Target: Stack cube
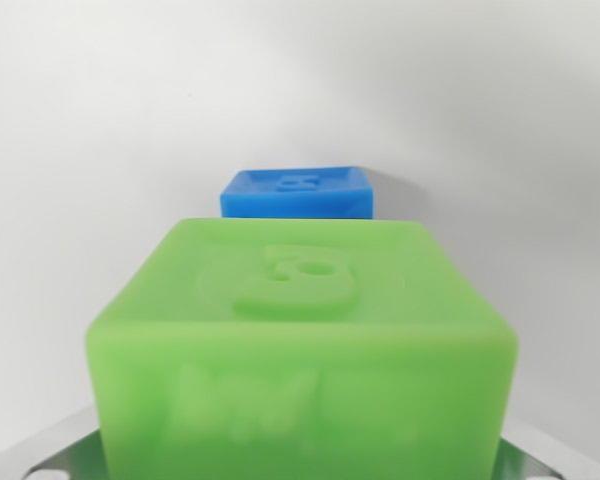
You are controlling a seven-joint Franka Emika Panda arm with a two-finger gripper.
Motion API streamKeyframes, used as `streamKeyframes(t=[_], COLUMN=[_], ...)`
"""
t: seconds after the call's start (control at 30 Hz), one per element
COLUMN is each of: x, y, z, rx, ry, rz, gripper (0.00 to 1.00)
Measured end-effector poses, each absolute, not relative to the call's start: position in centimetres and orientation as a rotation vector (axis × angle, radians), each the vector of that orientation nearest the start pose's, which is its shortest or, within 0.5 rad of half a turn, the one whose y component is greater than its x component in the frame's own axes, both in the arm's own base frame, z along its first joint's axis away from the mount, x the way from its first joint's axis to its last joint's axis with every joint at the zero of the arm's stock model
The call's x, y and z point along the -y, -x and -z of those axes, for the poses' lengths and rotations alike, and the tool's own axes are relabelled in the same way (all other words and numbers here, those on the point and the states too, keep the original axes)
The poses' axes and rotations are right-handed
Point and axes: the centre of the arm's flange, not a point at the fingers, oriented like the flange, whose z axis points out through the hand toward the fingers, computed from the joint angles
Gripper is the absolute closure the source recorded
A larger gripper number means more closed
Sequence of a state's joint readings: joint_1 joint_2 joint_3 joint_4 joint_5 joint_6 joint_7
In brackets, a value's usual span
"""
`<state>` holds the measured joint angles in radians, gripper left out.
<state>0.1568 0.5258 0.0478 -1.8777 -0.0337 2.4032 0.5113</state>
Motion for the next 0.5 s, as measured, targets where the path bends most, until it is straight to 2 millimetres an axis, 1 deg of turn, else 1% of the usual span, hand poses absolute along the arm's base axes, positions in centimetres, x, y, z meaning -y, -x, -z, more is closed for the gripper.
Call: streamKeyframes(t=[0.27,0.5], x=[-12.8,-12.7], y=[-62.3,-62.3], z=[-20.1,-18.7], rx=[-0.451,-0.451], ry=[3.108,3.107], rz=[-0.012,-0.009], gripper=[1.0,1.0])
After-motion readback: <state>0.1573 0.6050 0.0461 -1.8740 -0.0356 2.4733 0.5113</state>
